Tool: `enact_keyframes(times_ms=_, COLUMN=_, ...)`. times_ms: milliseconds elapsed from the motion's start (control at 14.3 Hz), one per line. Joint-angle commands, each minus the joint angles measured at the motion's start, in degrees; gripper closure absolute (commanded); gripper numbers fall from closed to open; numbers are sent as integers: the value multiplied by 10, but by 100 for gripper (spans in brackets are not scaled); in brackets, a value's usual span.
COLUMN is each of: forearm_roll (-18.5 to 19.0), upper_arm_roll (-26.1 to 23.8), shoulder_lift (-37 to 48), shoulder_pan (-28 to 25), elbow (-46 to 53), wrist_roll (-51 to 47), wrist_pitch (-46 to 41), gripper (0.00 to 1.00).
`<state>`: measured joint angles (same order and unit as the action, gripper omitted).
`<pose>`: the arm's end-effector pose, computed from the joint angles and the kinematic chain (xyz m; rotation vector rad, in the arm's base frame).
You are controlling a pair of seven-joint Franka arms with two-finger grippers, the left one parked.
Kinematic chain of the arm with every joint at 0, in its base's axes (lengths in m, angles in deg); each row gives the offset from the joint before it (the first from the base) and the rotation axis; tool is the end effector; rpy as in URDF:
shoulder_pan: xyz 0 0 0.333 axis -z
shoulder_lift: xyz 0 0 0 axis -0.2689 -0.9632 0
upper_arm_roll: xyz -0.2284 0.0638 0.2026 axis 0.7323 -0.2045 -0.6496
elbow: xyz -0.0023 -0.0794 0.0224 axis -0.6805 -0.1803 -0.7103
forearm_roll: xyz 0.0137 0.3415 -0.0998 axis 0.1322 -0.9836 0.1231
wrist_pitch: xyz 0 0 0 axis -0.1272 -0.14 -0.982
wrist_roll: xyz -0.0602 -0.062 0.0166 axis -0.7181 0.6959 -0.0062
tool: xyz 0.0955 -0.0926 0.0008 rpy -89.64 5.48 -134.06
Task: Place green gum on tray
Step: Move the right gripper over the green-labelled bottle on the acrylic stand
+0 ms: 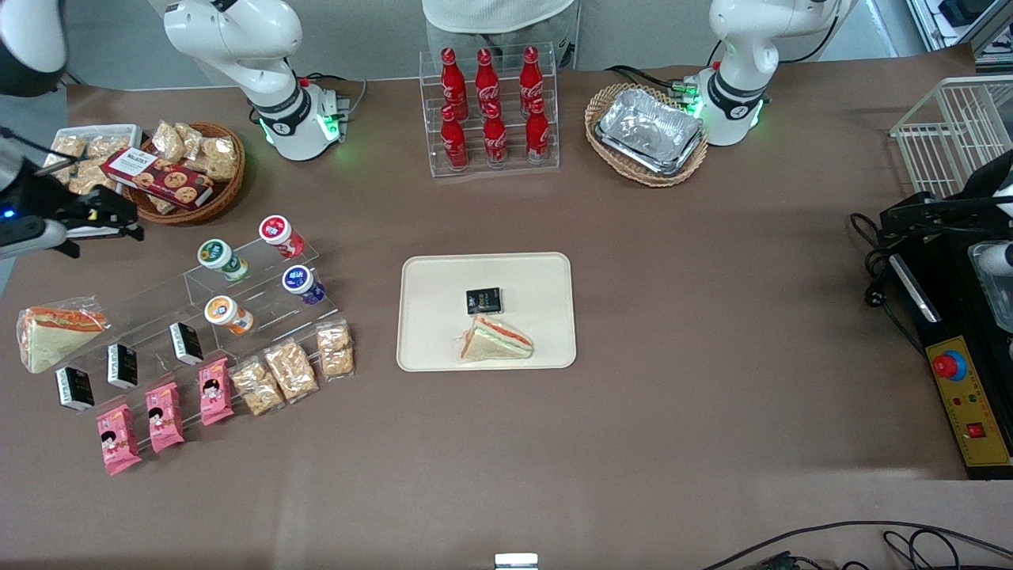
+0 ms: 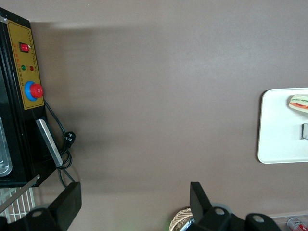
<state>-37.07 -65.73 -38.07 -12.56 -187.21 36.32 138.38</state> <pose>0.4620 -0.0518 0.5550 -3.0954 -0.3639 -0.0438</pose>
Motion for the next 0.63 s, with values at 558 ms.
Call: enact_keyframes(times_ms=558, forearm_roll=6, upper_arm_roll=1, shoulder_lift=85, shoulder_pan=-4, elbow=-255, wrist_roll=6, wrist_pitch=200, gripper=0)
